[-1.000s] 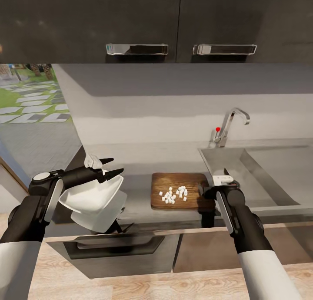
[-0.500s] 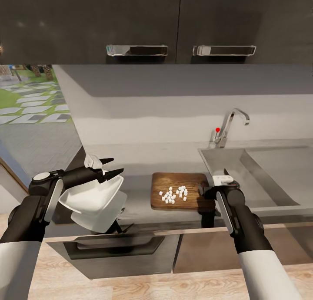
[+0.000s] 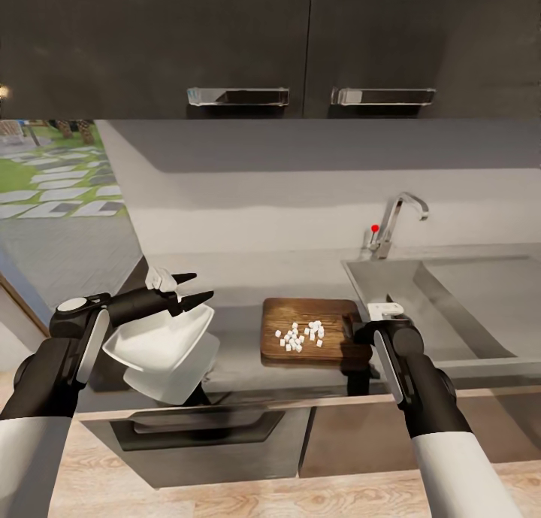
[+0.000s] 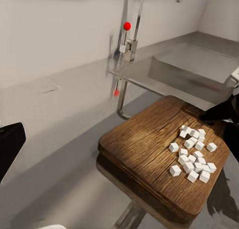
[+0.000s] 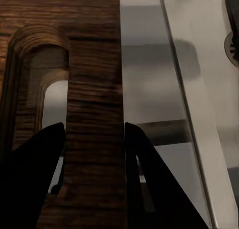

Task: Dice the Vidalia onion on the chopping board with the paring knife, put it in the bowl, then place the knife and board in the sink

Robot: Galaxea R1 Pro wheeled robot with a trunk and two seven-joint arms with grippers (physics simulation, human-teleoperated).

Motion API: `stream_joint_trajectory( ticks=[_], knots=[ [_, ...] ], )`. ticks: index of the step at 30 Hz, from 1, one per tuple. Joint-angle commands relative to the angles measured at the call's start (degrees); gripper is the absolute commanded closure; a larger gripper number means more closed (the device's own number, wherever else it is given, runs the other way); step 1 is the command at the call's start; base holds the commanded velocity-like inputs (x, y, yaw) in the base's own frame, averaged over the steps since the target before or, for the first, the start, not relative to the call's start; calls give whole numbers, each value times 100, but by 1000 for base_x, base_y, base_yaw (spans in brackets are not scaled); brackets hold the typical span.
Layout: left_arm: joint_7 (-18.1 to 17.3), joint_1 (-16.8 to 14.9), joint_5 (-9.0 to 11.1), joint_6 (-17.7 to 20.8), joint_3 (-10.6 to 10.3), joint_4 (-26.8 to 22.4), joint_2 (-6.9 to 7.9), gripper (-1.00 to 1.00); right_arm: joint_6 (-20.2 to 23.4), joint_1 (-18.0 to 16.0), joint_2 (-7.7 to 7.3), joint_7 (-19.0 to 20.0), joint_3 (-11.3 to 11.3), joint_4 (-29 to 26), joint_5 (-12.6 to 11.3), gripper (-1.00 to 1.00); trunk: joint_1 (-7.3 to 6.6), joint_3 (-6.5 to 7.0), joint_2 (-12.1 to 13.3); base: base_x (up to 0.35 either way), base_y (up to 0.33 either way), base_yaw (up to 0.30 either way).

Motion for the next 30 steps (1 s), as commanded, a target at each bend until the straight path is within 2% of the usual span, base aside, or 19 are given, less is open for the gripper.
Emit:
stream_joint_trajectory(
  ticks=[1,30],
  knots=[
    [-10,-5,29,51,1,1,1,-100,25,-4,4,1,-2,-5,22,100,1,2,-5,0,0,0],
    [-8,-5,29,51,1,1,1,-100,45,-4,4,-8,-28,-5,24,100,1,224,-5,0,0,40]
  ],
)
